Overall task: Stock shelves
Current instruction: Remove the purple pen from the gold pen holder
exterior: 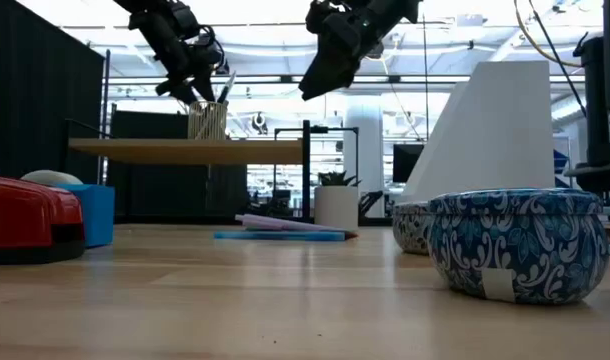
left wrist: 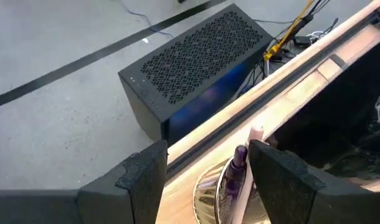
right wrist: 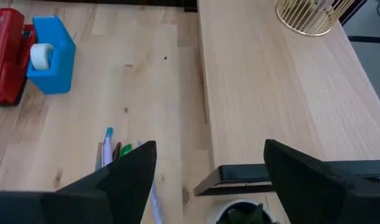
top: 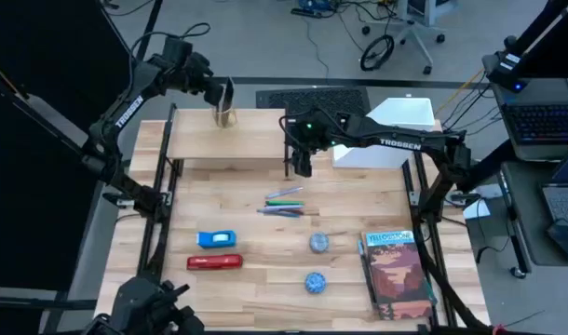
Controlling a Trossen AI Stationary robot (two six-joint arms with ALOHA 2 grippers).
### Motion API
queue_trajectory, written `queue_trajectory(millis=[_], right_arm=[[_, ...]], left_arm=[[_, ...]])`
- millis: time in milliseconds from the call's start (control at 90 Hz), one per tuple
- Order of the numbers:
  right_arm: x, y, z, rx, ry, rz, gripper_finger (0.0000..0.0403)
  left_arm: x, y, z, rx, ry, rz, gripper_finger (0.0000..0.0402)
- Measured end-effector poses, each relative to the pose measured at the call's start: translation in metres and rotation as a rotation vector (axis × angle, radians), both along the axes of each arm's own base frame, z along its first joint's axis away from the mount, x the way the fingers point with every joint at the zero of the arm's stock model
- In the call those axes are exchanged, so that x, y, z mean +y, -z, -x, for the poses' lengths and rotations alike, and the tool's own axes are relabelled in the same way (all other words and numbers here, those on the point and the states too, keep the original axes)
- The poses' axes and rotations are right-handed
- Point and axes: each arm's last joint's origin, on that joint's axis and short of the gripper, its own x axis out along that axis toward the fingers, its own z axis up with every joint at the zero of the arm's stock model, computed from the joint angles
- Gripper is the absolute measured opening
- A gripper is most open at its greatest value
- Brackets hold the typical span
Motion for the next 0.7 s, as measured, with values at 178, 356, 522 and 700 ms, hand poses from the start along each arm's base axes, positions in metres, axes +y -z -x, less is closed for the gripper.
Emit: queue_trajectory(millis=[178, 356, 522, 700], right_arm=[[0.0000, 0.0000, 0.0000, -0.002, 0.008, -0.009, 0.0279], [0.0000, 0.0000, 0.0000, -0.002, 0.012, -0.014, 0.0279], [0.0000, 0.0000, 0.0000, -0.002, 0.013, -0.014, 0.0279], [0.0000, 0.0001, 0.0000, -0.002, 0.013, -0.014, 0.0279]], left_arm=[[-0.0002, 0.0000, -0.0002, 0.002, -0.006, 0.002, 0.0209], [-0.0002, 0.0003, 0.0004, 0.018, -0.015, -0.003, 0.0209], [-0.0001, 0.0002, 0.0004, 0.018, -0.015, -0.004, 0.0202], [-0.0003, 0.0001, 0.0002, 0.010, -0.008, 0.000, 0.0147]])
